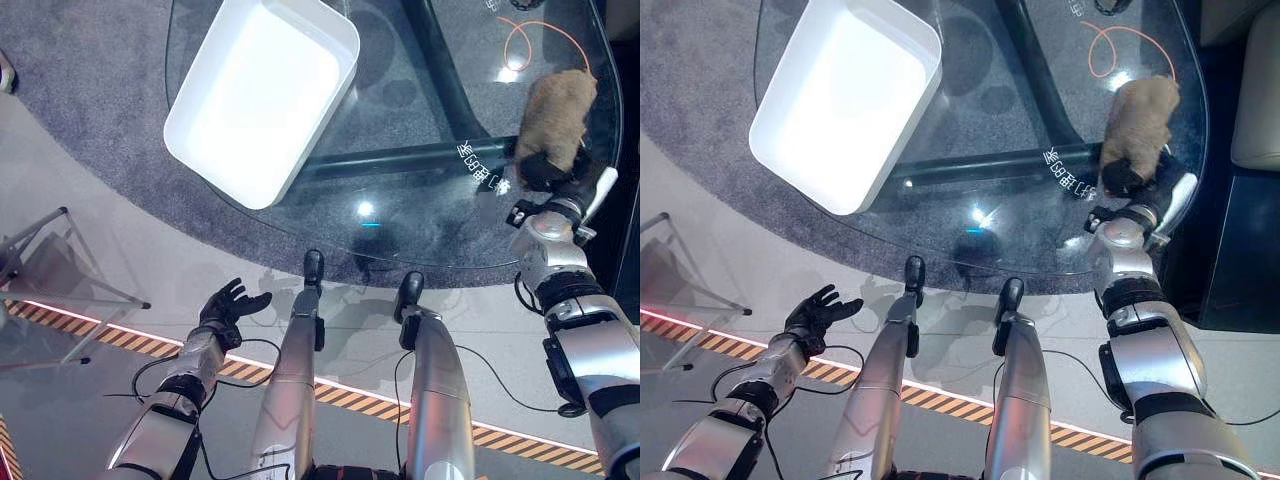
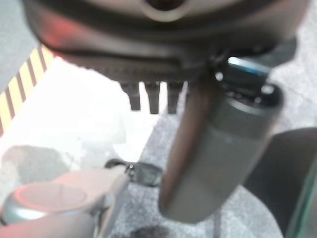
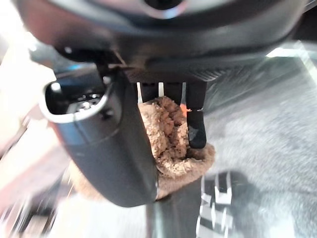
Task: Wipe the table with a cloth and put it in the basket.
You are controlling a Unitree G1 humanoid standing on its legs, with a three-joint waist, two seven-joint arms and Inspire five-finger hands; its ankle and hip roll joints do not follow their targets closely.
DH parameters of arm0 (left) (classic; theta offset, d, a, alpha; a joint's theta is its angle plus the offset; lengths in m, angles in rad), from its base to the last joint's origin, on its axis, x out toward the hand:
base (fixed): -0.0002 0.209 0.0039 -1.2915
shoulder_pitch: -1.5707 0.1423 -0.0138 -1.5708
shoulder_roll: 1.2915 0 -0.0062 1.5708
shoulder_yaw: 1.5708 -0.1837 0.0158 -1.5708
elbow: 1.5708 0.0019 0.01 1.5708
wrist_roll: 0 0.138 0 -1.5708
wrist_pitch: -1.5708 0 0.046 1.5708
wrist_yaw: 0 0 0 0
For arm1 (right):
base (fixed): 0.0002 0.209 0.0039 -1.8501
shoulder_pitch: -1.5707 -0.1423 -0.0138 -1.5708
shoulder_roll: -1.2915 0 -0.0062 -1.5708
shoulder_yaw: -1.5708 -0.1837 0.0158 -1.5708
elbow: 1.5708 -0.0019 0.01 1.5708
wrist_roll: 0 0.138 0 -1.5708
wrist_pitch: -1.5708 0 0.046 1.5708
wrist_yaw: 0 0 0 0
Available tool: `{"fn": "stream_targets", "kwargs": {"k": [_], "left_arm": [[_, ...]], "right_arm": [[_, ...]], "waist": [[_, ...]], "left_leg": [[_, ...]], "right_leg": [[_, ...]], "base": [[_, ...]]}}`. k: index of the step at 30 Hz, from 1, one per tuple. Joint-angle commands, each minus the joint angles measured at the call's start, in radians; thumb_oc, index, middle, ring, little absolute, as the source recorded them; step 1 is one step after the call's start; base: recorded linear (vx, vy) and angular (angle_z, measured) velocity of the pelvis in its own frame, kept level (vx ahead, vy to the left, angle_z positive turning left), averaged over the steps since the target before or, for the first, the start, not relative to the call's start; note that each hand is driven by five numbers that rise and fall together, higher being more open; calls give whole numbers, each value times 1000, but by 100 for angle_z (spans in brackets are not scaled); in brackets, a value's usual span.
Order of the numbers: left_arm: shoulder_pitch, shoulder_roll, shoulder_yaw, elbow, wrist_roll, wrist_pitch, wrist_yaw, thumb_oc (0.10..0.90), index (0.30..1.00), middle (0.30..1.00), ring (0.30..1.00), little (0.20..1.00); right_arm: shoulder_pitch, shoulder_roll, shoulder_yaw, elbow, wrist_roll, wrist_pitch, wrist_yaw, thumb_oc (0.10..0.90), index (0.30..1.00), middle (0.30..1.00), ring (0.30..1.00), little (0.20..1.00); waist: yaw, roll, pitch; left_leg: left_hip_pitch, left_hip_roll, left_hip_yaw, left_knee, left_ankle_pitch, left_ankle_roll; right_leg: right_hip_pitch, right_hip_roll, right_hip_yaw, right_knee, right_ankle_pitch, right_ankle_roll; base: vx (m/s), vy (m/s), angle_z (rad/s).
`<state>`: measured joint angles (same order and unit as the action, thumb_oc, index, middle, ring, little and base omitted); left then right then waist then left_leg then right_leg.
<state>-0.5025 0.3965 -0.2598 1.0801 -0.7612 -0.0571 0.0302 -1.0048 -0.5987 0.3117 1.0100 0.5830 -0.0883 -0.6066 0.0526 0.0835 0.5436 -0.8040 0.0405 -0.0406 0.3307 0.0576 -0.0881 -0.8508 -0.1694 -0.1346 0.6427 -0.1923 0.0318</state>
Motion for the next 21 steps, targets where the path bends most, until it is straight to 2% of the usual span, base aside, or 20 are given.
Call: {"fn": "stream_targets", "kwargs": {"k": [1, 3, 4, 5, 16, 19, 21], "left_arm": [[53, 46, 35, 19, 1, -21, 11, 800, 900, 900, 900, 900], [57, 47, 38, 16, 2, -24, 9, 800, 900, 900, 900, 900], [70, 43, 35, 13, 4, -30, 10, 800, 900, 900, 900, 900], [74, 42, 36, 11, 6, -32, 12, 800, 900, 900, 900, 900], [89, 41, 46, -18, 22, -23, 21, 800, 900, 900, 900, 900], [99, 44, 50, -32, 29, -20, 18, 800, 900, 900, 900, 900], [102, 43, 52, -34, 31, -20, 18, 800, 900, 900, 900, 900]], "right_arm": [[-69, -119, 65, -146, -125, -21, 62, 100, 300, 300, 300, 200], [-80, -123, 100, -172, -149, 7, 88, 100, 300, 300, 300, 200], [-72, -123, 119, -193, -165, 25, 109, 100, 300, 300, 300, 200], [-70, -124, 130, -203, -173, 33, 126, 100, 300, 300, 300, 200], [-95, -117, 230, -296, -284, 120, 316, 100, 300, 300, 300, 200], [-97, -120, 267, -347, -302, 122, 403, 100, 300, 300, 300, 200], [-96, -119, 274, -363, -308, 122, 424, 100, 300, 300, 300, 200]], "waist": [[9, -6, -24], [10, -8, -24], [11, -10, -24], [11, -11, -24], [18, -14, -24], [20, -16, -24], [21, -17, -24]], "left_leg": [[32, -56, 62, 112, -100, 68], [36, -54, 65, 108, -98, 67], [58, -54, 62, 120, -130, 62], [59, -52, 62, 124, -132, 62], [60, -50, 68, 128, -128, 62], [63, -50, 68, 125, -126, 61], [63, -50, 69, 124, -124, 61]], "right_leg": [[38, 52, -43, -115, 112, 4], [42, 51, -45, -118, 111, 3], [62, 53, -38, -103, 78, 9], [63, 53, -38, -99, 76, 10], [64, 51, -46, -92, 71, 4], [69, 52, -49, -94, 69, 3], [69, 52, -49, -93, 69, 3]], "base": [[0, 0, 0], [33, 0, 0], [73, -7, 0], [77, -12, 0], [0, 0, 0], [0, 0, 0], [0, 0, 0]]}}
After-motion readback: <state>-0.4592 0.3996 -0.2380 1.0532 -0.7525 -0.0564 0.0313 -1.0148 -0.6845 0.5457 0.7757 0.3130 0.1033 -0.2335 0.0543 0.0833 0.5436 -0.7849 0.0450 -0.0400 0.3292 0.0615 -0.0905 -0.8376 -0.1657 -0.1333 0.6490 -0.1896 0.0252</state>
